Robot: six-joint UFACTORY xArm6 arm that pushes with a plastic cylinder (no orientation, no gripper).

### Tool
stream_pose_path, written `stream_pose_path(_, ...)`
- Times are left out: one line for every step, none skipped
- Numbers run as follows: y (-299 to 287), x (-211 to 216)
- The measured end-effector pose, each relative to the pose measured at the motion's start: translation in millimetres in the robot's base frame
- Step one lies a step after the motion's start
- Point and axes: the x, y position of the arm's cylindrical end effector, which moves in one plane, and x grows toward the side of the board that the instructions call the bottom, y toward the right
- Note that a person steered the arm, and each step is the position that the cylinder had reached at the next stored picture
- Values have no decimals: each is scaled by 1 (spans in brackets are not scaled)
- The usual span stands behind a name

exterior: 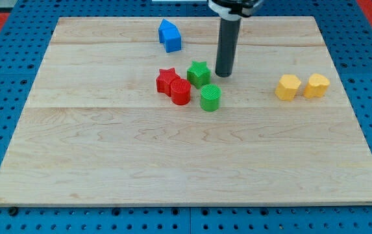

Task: Push the green circle close to green star

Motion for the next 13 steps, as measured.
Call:
stream_pose_path(-8, 7)
stream_pose_path(-1, 19)
stream_pose_path(-40, 7)
stream_pose_path(-110, -17)
stream_pose_path(-172, -22)
stream_pose_path(-182, -7)
stream_pose_path(-182, 14)
stream_pose_path(-182, 16)
stream_pose_path(-182, 44)
stream_pose_path(-182, 88)
stream_pose_path(-183, 121)
stream_pose_path(-155, 122)
stream_pose_path(-79, 122)
